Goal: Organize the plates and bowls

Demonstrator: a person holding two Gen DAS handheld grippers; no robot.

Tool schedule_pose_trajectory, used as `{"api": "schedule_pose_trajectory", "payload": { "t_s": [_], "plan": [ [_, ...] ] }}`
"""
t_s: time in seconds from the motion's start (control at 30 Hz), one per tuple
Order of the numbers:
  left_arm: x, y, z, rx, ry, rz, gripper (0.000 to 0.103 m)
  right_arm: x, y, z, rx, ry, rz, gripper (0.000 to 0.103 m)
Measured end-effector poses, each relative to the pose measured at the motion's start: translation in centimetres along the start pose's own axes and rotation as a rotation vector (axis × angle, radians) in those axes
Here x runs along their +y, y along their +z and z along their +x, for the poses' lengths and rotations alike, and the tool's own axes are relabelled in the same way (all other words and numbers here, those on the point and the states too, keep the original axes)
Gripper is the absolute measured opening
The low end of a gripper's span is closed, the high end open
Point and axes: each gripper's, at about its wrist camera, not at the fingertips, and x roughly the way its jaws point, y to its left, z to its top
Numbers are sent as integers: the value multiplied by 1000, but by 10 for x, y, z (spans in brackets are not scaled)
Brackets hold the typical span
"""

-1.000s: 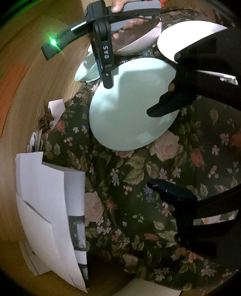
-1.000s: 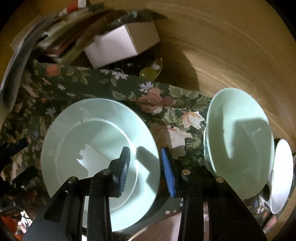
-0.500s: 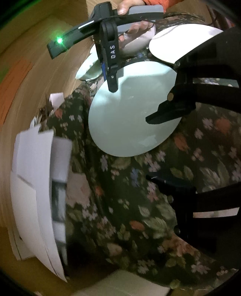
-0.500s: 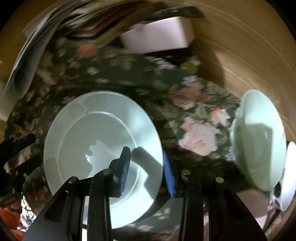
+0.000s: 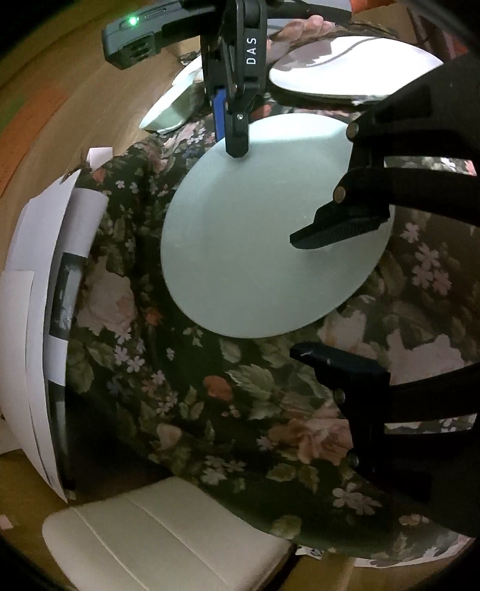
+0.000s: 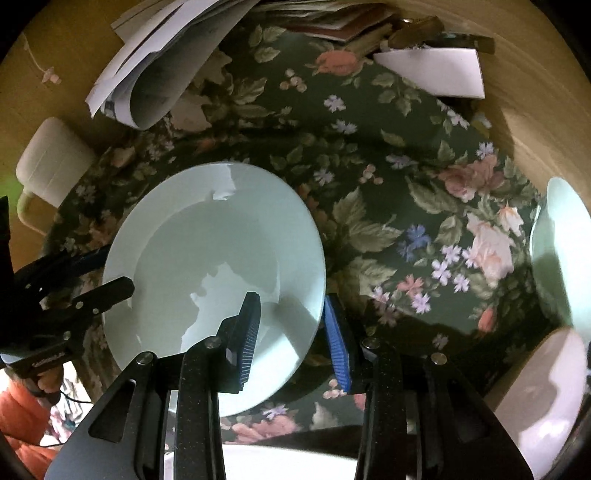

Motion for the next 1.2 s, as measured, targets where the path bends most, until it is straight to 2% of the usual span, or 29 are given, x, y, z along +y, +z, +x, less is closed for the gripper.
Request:
{"api": "schedule_pose_trajectory", "payload": {
  "t_s": [0.17,0.33,0.4,0.53,0.7,0.9,1.2],
  "plan": [
    [-1,-7,-1,-6,-4,7,53,0,-8,5,7,17,15,33],
    [-1,-8,1,-21,-16,-3,52,13,-18,9,-28,1,1,35],
    [-2,-5,2,-22,-24,-3,52,-2,-15,7,-39,5,-5,34],
    [-8,-2,5,-27,-18,-5,49,1,-13,6,-64,-6,-9,31],
    [-9,1,5,-29,-43,-23,49,-6,-9,-2,-88,-3,4,31],
    [-13,6,-8,-75,-48,-10,49,-9,-6,-19,-143,10,7,31],
    [-29,8,-31,-130,-65,28,49,-24,-22,-48,-198,18,31,31]
  ]
}}
